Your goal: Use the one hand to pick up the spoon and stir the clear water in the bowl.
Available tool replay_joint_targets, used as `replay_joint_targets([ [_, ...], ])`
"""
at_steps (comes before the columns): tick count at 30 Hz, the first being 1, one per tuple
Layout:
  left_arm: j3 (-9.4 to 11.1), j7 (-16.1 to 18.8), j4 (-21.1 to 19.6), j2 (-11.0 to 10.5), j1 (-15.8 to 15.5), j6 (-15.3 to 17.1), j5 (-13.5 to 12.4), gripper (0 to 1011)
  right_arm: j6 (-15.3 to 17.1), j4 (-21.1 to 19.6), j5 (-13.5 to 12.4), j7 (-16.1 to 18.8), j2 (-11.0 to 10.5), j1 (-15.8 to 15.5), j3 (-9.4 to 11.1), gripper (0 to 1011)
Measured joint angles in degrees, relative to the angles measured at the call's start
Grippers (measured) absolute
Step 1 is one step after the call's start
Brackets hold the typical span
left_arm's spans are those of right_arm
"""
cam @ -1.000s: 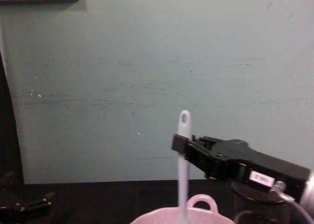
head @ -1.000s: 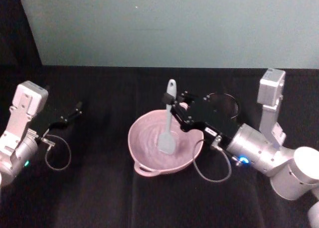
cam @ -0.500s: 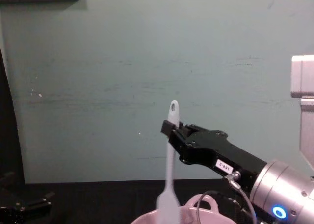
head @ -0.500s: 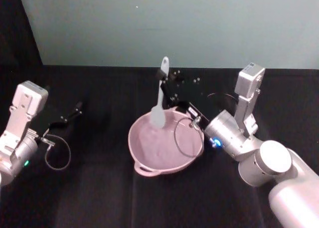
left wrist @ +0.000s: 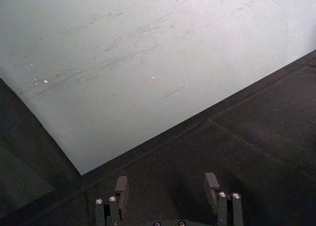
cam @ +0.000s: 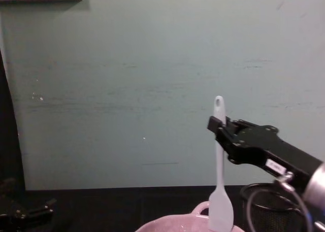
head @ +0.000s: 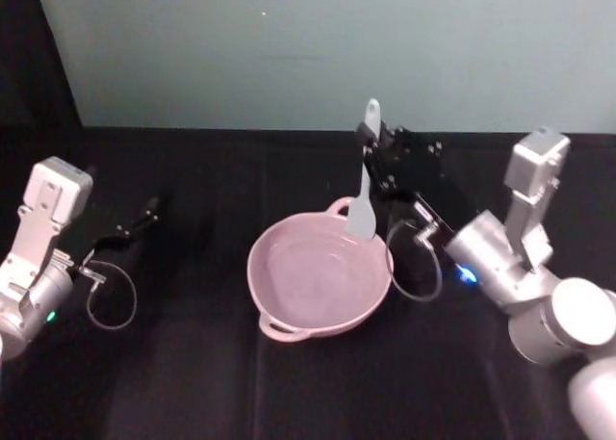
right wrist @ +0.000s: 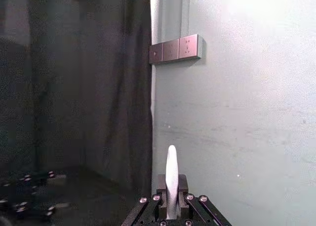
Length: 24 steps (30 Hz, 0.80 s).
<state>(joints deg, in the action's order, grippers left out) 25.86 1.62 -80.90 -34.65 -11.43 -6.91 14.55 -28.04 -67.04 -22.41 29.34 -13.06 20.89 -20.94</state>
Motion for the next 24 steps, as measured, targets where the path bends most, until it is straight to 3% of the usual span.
replay_joint_targets([
  [5,0.0,0.0,0.0,0.0,0.0,0.0,0.0,1011,5.9,-6.4,-3.3,3.0,-3.1,-4.4,1.2,136],
  [12,0.0,0.0,0.0,0.0,0.0,0.0,0.0,1011,11.8,-10.9,-6.8,5.6,-5.2,-7.4,1.2,136],
  [20,0.0,0.0,0.0,0.0,0.0,0.0,0.0,1011,18.1,-15.1,-9.5,7.7,-8.3,-8.4,-0.1,136],
  [24,0.0,0.0,0.0,0.0,0.0,0.0,0.0,1011,23.2,-17.5,-11.4,9.6,-10.9,-8.1,-1.3,136],
])
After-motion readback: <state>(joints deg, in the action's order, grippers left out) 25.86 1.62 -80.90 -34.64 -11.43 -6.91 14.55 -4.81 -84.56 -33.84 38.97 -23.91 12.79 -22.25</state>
